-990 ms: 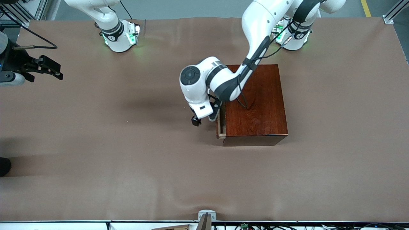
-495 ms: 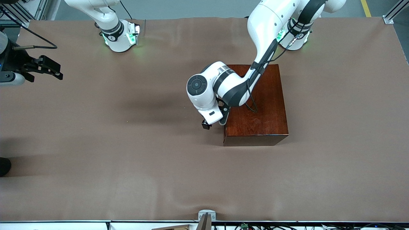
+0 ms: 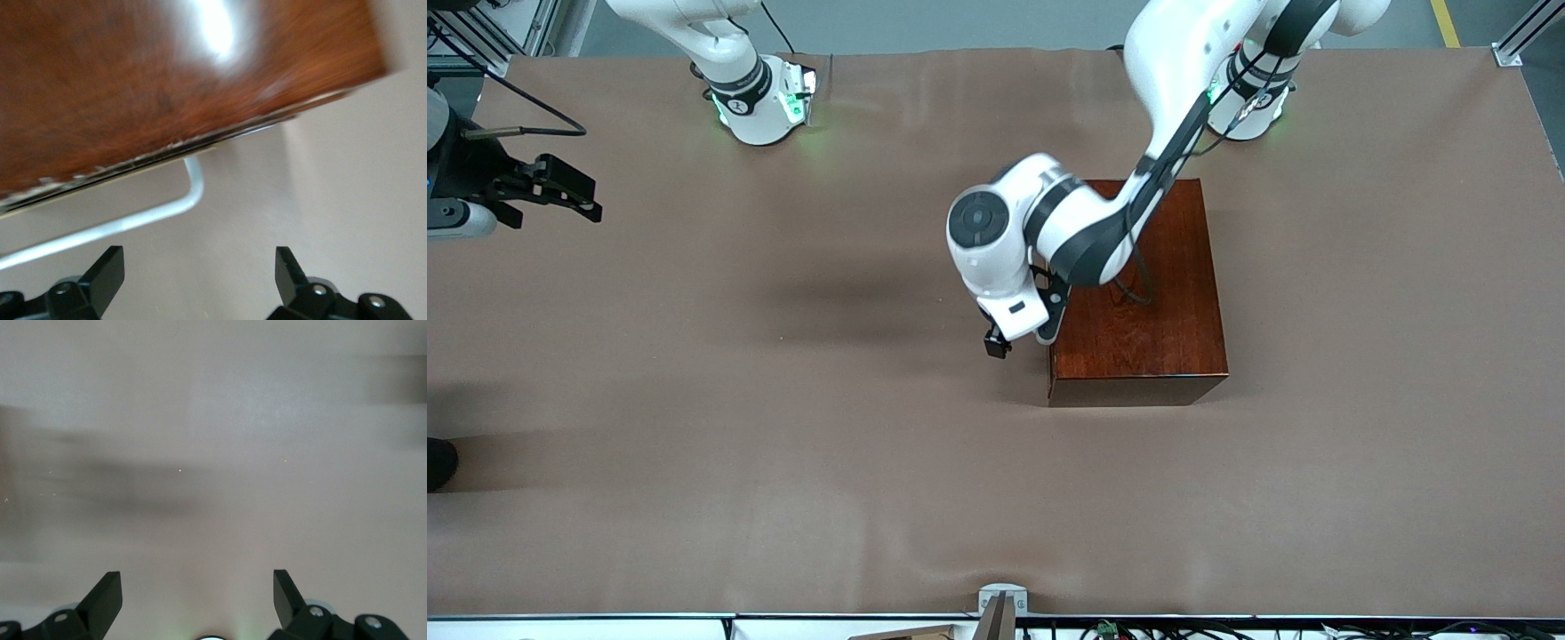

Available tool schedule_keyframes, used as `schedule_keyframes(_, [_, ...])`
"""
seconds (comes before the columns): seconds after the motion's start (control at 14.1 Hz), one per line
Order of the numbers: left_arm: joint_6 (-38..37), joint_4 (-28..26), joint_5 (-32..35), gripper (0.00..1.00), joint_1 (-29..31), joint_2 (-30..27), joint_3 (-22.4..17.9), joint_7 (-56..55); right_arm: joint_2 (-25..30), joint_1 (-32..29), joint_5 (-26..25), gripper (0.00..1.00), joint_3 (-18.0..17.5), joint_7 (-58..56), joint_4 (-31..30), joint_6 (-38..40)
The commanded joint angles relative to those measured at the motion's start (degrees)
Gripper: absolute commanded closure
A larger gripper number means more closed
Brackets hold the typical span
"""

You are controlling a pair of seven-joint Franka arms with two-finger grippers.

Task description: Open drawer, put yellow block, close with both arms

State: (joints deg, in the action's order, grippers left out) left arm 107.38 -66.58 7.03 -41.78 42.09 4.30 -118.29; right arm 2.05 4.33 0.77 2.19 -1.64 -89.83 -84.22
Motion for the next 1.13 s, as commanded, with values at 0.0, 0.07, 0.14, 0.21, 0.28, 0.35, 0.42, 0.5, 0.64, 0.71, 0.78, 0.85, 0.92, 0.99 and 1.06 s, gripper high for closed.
schedule_keyframes(0.0, [-2.6, -2.1, -2.2, 0.00, 2.5, -8.5, 0.2, 6.0, 0.4, -0.4, -1.1, 0.00, -0.3, -0.4, -0.3, 0.2])
schedule_keyframes(0.07, [-2.6, -2.1, -2.3, 0.00, 3.3, -10.0, 0.2, 8.5, 0.4, -0.4, -1.1, 0.00, -0.3, -0.4, -0.3, 0.2])
schedule_keyframes(0.14, [-2.7, -2.2, -2.3, 0.00, 4.3, -11.4, 0.2, 11.1, 0.4, -0.4, -1.1, 0.00, -0.2, -0.5, -0.3, 0.2])
schedule_keyframes(0.21, [-3.7, -3.1, -2.1, 0.00, 5.3, -13.3, 0.1, 14.7, 0.4, -0.4, -1.1, 0.00, -0.2, -0.4, -0.3, 0.2])
schedule_keyframes(0.28, [-5.2, -3.4, -1.8, 0.00, 6.2, -14.8, 0.0, 19.5, 0.4, -0.4, -1.1, 0.00, -0.2, -0.4, -0.3, 0.2])
schedule_keyframes(0.35, [-7.4, -3.4, -1.8, 0.00, 7.3, -16.1, 0.0, 23.9, 0.4, -0.4, -1.1, 0.00, -0.2, -0.4, -0.3, 0.2])
schedule_keyframes(0.42, [-9.5, -3.5, -1.8, 0.00, 8.5, -17.5, 0.0, 27.9, 0.4, -0.4, -1.1, 0.00, -0.2, -0.5, -0.3, 0.2])
schedule_keyframes(0.5, [-11.4, -3.4, -1.7, 0.00, 10.1, -18.7, 0.0, 32.7, 0.4, -0.4, -1.1, 0.00, -0.2, -0.4, -0.3, 0.2])
schedule_keyframes(0.64, [-15.5, -3.5, -1.8, 0.00, 12.9, -21.0, 0.0, 42.7, 0.4, -0.4, -1.1, 0.00, -0.2, -0.4, -0.3, 0.2])
schedule_keyframes(0.71, [-17.7, -3.6, -1.8, 0.00, 14.2, -22.0, 0.0, 47.2, 0.4, -0.5, -1.0, 0.00, -0.2, -0.5, -0.3, 0.2])
schedule_keyframes(0.78, [-19.5, -3.6, -1.8, 0.00, 15.6, -22.9, 0.0, 51.9, 0.4, -0.5, -1.0, 0.00, -0.2, -0.5, -0.3, 0.2])
schedule_keyframes(0.85, [-21.1, -3.7, -1.8, 0.00, 17.1, -23.7, 0.1, 56.0, 0.4, -0.5, -1.0, 0.00, -0.2, -0.4, -0.3, 0.2])
schedule_keyframes(0.92, [-22.8, -3.7, -1.8, 0.00, 18.6, -24.4, 0.1, 60.9, 0.4, -0.5, -1.0, 0.00, -0.2, -0.5, -0.3, 0.2])
schedule_keyframes(0.99, [-24.2, -3.7, -1.9, 0.00, 20.5, -25.0, 0.2, 65.9, 0.4, -0.5, -1.0, 0.00, -0.2, -0.4, -0.3, 0.2])
schedule_keyframes(1.06, [-25.2, -3.8, -2.1, 0.00, 22.2, -25.7, 0.2, 70.3, 0.4, -0.5, -1.0, 0.00, -0.2, -0.5, -0.3, 0.2])
